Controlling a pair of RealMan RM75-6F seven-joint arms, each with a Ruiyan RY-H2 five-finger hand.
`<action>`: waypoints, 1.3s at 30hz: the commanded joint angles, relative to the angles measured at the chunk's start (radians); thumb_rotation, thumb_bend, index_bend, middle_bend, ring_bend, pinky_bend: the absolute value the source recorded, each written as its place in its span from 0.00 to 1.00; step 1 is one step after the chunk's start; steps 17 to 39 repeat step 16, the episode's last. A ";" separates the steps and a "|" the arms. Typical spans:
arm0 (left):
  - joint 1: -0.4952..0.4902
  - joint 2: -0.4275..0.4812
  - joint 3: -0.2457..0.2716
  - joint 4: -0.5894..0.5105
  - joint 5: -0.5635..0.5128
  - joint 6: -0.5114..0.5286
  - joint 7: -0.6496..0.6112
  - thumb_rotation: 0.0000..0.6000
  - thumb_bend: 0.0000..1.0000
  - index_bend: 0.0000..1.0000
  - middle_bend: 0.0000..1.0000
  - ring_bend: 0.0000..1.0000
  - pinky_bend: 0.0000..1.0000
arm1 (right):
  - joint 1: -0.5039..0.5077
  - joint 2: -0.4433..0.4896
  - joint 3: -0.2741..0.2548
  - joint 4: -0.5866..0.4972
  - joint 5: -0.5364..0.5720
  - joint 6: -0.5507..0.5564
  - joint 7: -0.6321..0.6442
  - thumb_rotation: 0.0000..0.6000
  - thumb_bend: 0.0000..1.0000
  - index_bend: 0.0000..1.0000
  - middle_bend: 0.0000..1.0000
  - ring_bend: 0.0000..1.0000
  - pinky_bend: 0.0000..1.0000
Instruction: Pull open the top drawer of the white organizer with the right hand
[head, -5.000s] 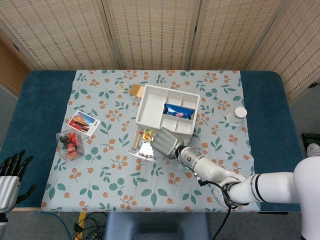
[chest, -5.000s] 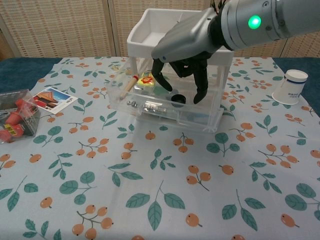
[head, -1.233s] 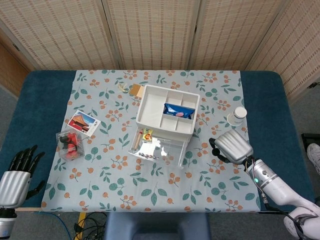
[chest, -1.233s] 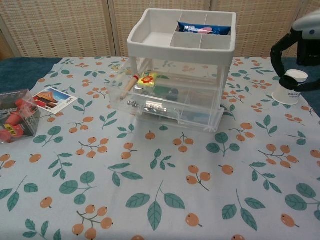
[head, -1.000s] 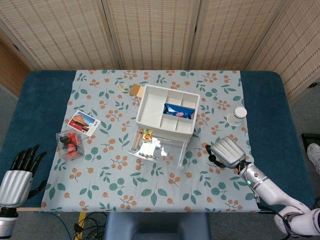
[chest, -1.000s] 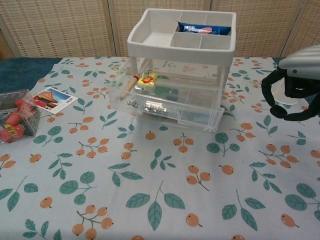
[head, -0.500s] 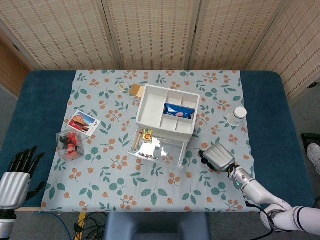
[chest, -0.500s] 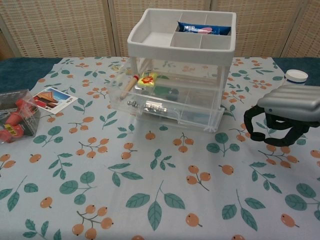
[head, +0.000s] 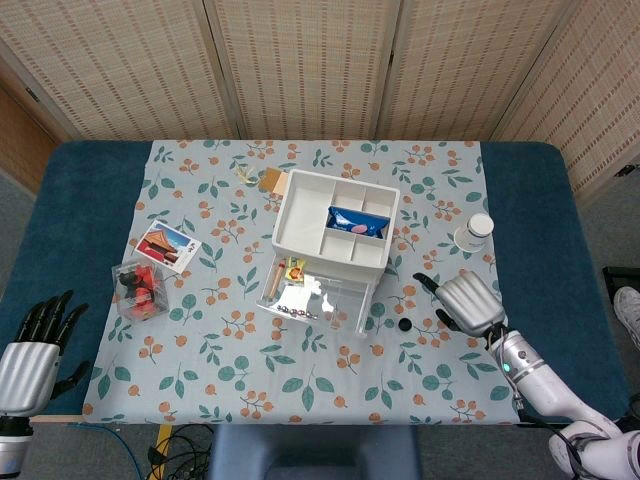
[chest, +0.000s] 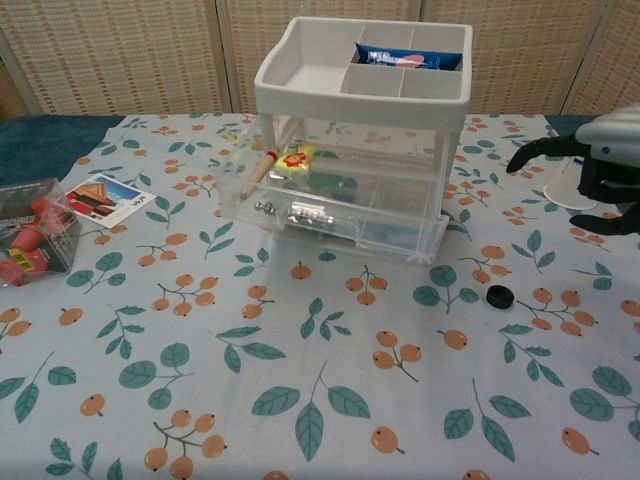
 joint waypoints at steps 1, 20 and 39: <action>-0.006 -0.006 -0.001 0.003 0.001 -0.008 -0.001 1.00 0.23 0.13 0.02 0.01 0.08 | -0.066 0.066 -0.004 -0.058 0.001 0.075 -0.008 1.00 0.43 0.14 0.68 0.65 0.80; -0.033 -0.026 -0.011 0.001 -0.009 -0.038 0.014 1.00 0.23 0.13 0.02 0.01 0.08 | -0.348 0.178 -0.021 -0.089 0.008 0.367 0.127 1.00 0.44 0.07 0.07 0.01 0.15; -0.033 -0.026 -0.011 0.001 -0.009 -0.038 0.014 1.00 0.23 0.13 0.02 0.01 0.08 | -0.348 0.178 -0.021 -0.089 0.008 0.367 0.127 1.00 0.44 0.07 0.07 0.01 0.15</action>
